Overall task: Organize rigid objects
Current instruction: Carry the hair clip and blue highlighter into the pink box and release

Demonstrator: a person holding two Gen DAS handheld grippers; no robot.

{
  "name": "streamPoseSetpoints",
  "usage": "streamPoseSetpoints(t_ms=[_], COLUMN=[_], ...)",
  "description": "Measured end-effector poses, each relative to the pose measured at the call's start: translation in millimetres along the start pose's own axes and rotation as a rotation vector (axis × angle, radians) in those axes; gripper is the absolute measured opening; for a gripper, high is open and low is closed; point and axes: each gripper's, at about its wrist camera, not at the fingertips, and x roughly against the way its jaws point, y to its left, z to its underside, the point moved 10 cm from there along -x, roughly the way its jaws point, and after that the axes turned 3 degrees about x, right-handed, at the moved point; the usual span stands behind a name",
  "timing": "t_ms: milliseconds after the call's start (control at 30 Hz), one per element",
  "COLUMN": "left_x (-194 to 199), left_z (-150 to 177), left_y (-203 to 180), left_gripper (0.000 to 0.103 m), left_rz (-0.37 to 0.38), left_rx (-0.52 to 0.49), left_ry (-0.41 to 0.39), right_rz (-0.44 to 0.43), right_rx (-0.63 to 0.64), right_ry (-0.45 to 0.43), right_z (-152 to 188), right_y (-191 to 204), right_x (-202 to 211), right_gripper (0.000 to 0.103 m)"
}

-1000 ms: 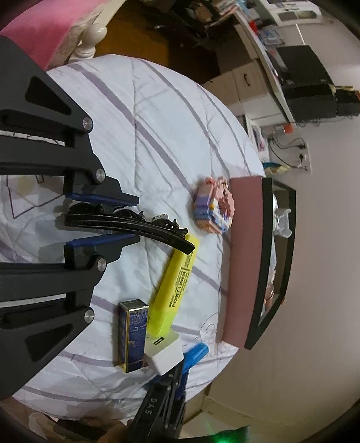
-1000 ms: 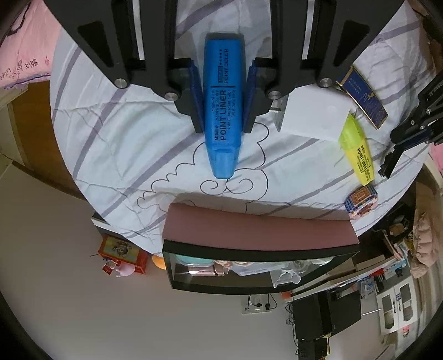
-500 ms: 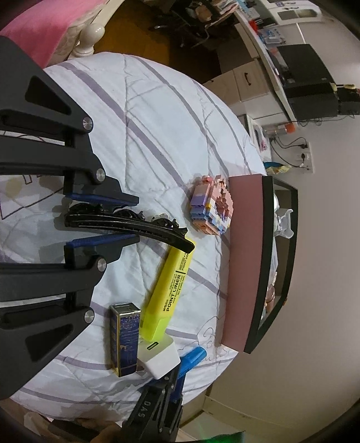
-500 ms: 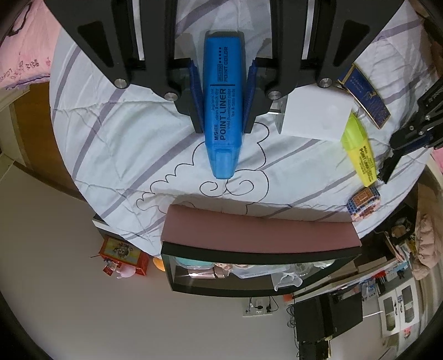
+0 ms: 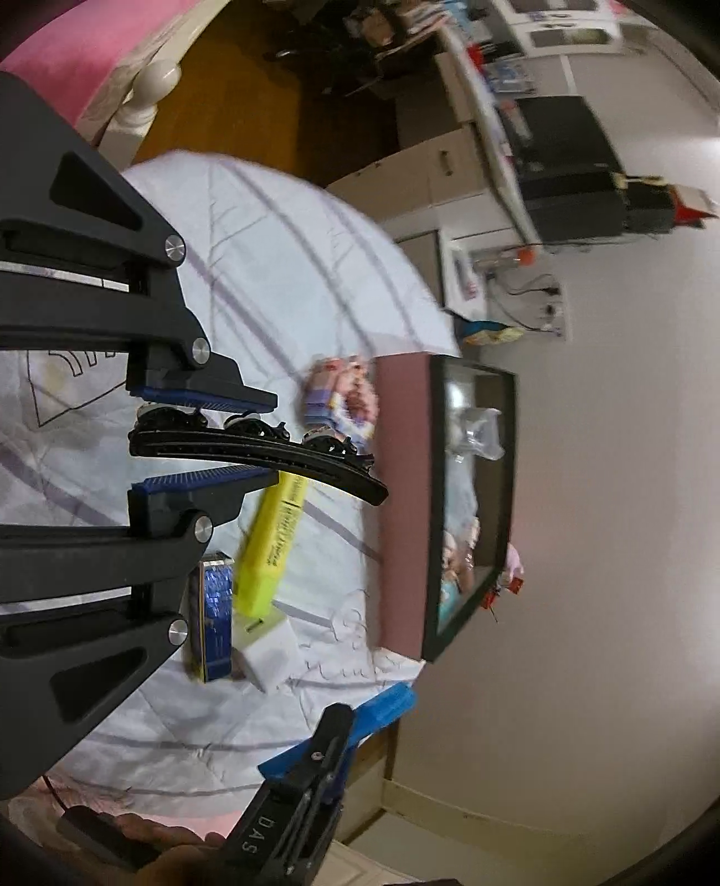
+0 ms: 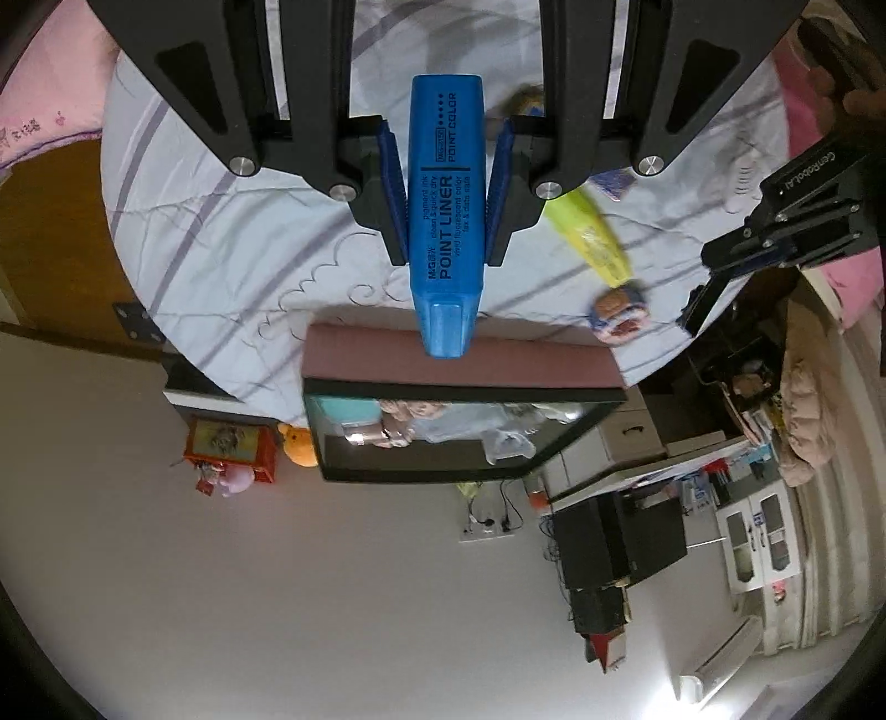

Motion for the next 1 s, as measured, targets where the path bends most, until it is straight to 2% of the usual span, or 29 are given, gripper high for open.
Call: streamPoseSetpoints(t_ms=[300,633,800,1000], left_x=[45,106,116,117], left_z=[-37,-78,-86,-94], left_y=[-15,-25,-32,-39], left_gripper=[0.019,0.019,0.019,0.019], left_rz=[0.014,-0.069,-0.053,-0.047], left_rx=[-0.009,-0.027,-0.042,-0.049], left_ry=[-0.128,-0.35,-0.386,-0.395], right_rz=[-0.021,0.018,0.037,0.038], right_rx=[0.034,0.087,0.096,0.107], right_ry=[-0.143,-0.317,-0.35,-0.348], right_z=[-36,-68,-78,-83], right_y=[32,55,58,57], right_x=[50,101,108,106], right_gripper=[0.027,0.027,0.027,0.027])
